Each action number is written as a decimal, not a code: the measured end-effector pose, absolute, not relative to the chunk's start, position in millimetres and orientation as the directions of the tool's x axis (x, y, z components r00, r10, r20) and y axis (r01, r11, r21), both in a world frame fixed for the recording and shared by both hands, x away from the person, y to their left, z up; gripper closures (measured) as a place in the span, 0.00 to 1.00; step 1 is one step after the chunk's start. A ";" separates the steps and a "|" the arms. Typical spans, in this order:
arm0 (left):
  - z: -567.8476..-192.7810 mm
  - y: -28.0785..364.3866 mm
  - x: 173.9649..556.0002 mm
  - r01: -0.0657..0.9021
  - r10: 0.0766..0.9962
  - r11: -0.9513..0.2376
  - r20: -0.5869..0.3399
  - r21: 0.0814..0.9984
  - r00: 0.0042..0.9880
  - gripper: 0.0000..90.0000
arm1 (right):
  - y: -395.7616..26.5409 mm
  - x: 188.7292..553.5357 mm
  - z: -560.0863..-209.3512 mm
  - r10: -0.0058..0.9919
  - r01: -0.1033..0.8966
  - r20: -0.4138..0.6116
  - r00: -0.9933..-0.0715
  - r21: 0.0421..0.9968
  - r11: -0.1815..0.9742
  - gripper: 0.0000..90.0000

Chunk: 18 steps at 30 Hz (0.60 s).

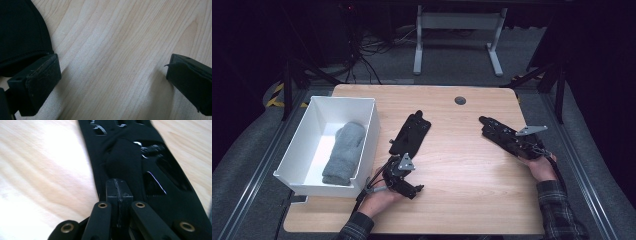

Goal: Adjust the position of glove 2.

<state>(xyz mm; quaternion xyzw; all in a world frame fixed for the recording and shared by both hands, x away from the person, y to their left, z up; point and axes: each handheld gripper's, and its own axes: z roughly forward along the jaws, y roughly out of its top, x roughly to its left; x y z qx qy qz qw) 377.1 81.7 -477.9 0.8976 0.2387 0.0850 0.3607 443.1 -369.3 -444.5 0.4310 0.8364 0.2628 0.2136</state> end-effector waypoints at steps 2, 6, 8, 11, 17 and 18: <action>-477.9 81.8 376.8 0.369 0.492 -0.625 -0.020 0.688 0.870 0.00 | -364.3 439.3 -444.3 0.825 0.606 -0.117 -0.553 0.622 0.495 1.00; -477.8 81.9 376.7 0.371 0.494 -0.624 -0.020 0.687 0.869 0.00 | -354.9 430.6 -444.4 0.806 0.597 -0.097 -0.584 0.621 0.507 1.00; -477.9 81.9 376.8 0.371 0.494 -0.625 -0.020 0.687 0.869 0.00 | -347.5 424.5 -444.2 0.788 0.585 -0.095 -0.608 0.617 0.526 1.00; -477.9 81.8 376.7 0.371 0.494 -0.624 -0.020 0.688 0.869 0.00 | -338.6 417.8 -444.1 0.769 0.574 -0.093 -0.632 0.611 0.545 1.00; -477.8 81.9 376.8 0.371 0.494 -0.625 -0.020 0.687 0.869 0.00 | -318.7 401.2 -444.3 0.724 0.544 -0.074 -0.686 0.608 0.578 1.00; -477.8 81.9 376.7 0.371 0.494 -0.624 -0.020 0.688 0.869 0.00 | -315.1 398.3 -444.4 0.715 0.539 -0.069 -0.695 0.608 0.583 1.00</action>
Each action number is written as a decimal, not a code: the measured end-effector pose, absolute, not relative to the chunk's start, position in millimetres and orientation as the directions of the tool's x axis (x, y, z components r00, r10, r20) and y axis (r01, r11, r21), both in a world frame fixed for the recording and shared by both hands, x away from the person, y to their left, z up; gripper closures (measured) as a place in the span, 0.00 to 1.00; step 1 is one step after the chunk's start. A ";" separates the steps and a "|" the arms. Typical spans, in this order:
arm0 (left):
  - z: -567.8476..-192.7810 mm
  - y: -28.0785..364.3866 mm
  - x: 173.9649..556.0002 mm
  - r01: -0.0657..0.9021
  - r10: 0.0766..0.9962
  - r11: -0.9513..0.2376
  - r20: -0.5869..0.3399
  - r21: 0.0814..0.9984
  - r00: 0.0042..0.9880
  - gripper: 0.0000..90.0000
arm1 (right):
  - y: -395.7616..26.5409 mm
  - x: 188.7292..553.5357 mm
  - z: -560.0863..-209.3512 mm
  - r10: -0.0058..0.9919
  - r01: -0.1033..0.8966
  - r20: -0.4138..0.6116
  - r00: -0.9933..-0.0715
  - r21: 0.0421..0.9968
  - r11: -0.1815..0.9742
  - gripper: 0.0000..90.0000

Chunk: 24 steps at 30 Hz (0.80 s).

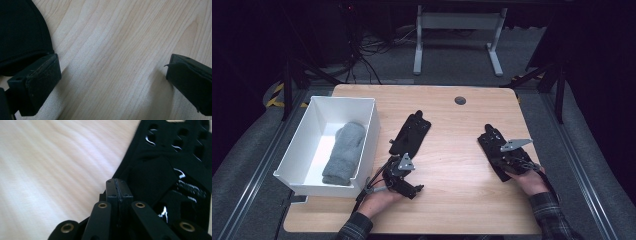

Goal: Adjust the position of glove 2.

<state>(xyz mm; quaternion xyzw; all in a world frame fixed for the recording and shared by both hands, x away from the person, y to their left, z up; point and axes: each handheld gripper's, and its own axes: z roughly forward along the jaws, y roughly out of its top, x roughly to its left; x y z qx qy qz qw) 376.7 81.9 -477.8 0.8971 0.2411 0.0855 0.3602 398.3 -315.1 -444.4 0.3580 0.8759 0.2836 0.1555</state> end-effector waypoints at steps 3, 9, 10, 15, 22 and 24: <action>-477.7 81.9 376.7 0.371 0.494 -0.625 -0.019 0.687 0.869 0.00 | -307.3 392.4 -445.1 0.695 0.524 -0.060 -0.717 0.611 0.593 1.00; -477.9 81.9 376.7 0.371 0.495 -0.624 -0.020 0.688 0.869 0.00 | -285.2 382.2 -446.2 0.633 0.483 -0.035 -0.773 0.614 0.624 1.00; -477.9 81.9 376.6 0.371 0.495 -0.624 -0.020 0.688 0.869 0.00 | -282.7 381.1 -446.5 0.630 0.482 -0.031 -0.776 0.614 0.625 1.00; -477.9 81.9 376.6 0.371 0.495 -0.624 -0.020 0.688 0.868 0.00 | -277.4 376.4 -440.7 0.607 0.443 -0.050 -0.793 0.636 0.632 1.00; -477.7 81.9 376.6 0.372 0.495 -0.625 -0.019 0.687 0.869 0.00 | -315.0 388.2 -431.0 0.700 0.480 -0.054 -0.712 0.690 0.541 1.00; -477.7 81.9 376.6 0.372 0.495 -0.625 -0.020 0.687 0.868 0.00 | -323.5 393.0 -434.8 0.720 0.503 -0.048 -0.692 0.683 0.530 1.00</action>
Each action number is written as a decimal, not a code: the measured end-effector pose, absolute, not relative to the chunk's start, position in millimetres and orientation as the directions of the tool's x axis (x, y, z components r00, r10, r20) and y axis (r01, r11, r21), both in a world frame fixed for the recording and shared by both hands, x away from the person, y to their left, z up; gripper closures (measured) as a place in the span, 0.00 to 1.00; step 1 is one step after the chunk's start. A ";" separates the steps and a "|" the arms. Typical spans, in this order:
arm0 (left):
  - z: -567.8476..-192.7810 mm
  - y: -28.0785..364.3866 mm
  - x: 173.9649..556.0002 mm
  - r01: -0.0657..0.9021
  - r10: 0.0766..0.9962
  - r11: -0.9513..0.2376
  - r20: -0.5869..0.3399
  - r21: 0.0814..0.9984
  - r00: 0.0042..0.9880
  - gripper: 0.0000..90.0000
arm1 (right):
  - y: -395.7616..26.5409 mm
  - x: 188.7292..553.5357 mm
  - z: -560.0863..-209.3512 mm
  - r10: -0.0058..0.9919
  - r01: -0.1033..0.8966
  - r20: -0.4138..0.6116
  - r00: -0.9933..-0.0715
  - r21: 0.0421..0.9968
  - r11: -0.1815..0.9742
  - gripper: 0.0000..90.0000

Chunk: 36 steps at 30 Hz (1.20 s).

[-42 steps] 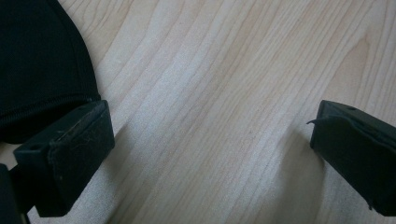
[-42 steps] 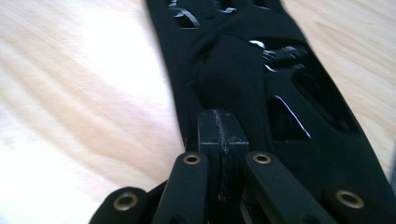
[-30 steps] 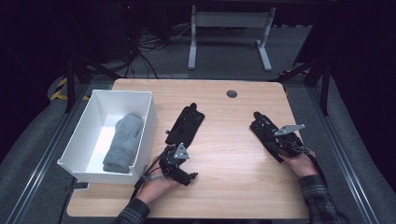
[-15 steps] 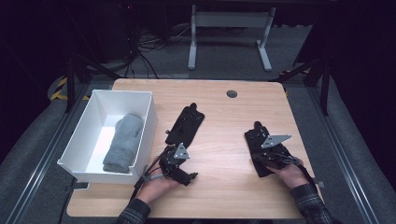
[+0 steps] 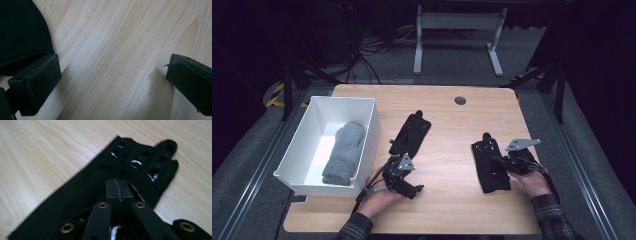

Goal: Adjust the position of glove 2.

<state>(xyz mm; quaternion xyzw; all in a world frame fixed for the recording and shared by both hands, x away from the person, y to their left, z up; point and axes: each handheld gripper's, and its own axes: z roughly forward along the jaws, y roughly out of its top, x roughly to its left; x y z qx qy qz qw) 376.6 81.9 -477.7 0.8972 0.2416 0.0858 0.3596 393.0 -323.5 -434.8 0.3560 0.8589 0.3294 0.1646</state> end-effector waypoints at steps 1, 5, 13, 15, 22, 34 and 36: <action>-477.7 81.9 376.6 0.372 0.495 -0.625 -0.020 0.687 0.868 0.00 | -323.5 393.0 -434.8 0.720 0.503 -0.048 -0.692 0.683 0.530 1.00; -477.9 81.9 376.6 0.371 0.495 -0.624 -0.020 0.688 0.868 0.00 | -331.4 404.7 -441.8 0.739 0.522 -0.040 -0.673 0.681 0.513 1.00; -477.9 81.9 376.6 0.372 0.496 -0.623 -0.020 0.688 0.868 0.00 | -328.3 407.6 -448.3 0.736 0.540 -0.046 -0.675 0.650 0.536 1.00; -477.9 81.9 376.6 0.372 0.496 -0.623 -0.020 0.688 0.868 0.00 | -326.5 405.3 -448.0 0.732 0.537 -0.051 -0.680 0.645 0.544 1.00; -477.9 81.8 376.6 0.372 0.495 -0.623 -0.021 0.688 0.868 0.00 | -310.0 387.5 -447.6 0.692 0.513 -0.057 -0.719 0.630 0.584 1.00; -477.9 81.8 376.6 0.372 0.495 -0.623 -0.021 0.688 0.868 0.00 | -288.5 353.9 -449.2 0.618 0.456 -0.049 -0.785 0.629 0.630 1.00; -477.8 81.9 376.6 0.372 0.496 -0.624 -0.020 0.687 0.868 0.00 | -285.7 346.8 -449.2 0.609 0.453 -0.044 -0.792 0.626 0.634 1.00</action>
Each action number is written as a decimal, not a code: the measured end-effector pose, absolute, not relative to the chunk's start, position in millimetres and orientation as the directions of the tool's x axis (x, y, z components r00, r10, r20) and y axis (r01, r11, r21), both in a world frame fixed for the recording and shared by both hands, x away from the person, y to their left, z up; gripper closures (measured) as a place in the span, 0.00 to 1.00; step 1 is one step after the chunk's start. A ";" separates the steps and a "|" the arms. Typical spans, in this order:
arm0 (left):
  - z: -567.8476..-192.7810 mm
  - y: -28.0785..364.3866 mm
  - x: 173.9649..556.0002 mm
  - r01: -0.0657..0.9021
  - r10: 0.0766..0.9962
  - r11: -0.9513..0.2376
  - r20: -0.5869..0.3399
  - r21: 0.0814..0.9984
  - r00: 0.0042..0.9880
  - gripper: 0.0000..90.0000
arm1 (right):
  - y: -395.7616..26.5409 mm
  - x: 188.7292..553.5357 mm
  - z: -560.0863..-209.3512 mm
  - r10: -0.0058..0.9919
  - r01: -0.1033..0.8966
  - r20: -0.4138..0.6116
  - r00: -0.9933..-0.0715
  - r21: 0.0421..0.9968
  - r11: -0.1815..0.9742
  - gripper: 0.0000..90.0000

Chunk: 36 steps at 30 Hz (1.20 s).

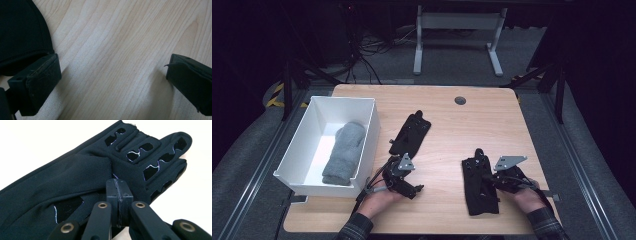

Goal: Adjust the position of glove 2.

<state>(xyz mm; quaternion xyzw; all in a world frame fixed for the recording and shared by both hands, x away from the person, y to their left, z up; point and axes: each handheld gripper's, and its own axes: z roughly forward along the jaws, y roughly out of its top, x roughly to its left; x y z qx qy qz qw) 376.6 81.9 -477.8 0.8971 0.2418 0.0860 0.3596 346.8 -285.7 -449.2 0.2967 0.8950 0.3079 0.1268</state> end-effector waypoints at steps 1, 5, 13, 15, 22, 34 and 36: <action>-477.8 81.8 376.6 0.372 0.495 -0.624 -0.020 0.687 0.868 0.00 | -284.2 343.0 -449.4 0.605 0.451 -0.041 -0.795 0.627 0.635 1.00; -477.8 81.9 376.6 0.372 0.495 -0.625 -0.019 0.687 0.868 0.00 | -281.0 332.0 -450.1 0.593 0.450 -0.022 -0.805 0.629 0.634 1.00; -477.8 81.9 376.6 0.372 0.496 -0.624 -0.020 0.687 0.868 0.00 | -291.9 329.8 -439.4 0.620 0.437 -0.015 -0.784 0.696 0.570 0.85; -477.8 81.8 376.6 0.372 0.495 -0.624 -0.020 0.687 0.868 0.00 | -300.4 332.1 -437.2 0.654 0.447 -0.023 -0.756 0.712 0.541 0.77; -477.9 81.8 376.6 0.372 0.496 -0.623 -0.020 0.688 0.868 0.00 | -338.8 349.2 -448.7 0.776 0.514 -0.027 -0.630 0.734 0.443 0.45; -477.6 81.0 376.5 0.382 0.508 -0.617 -0.023 0.688 0.861 0.00 | -364.2 362.4 -466.4 0.851 0.567 -0.029 -0.525 0.733 0.375 0.21; -476.2 80.9 376.7 0.388 0.513 -0.618 -0.024 0.684 0.858 0.03 | -363.5 362.2 -467.1 0.852 0.565 -0.032 -0.522 0.736 0.374 0.19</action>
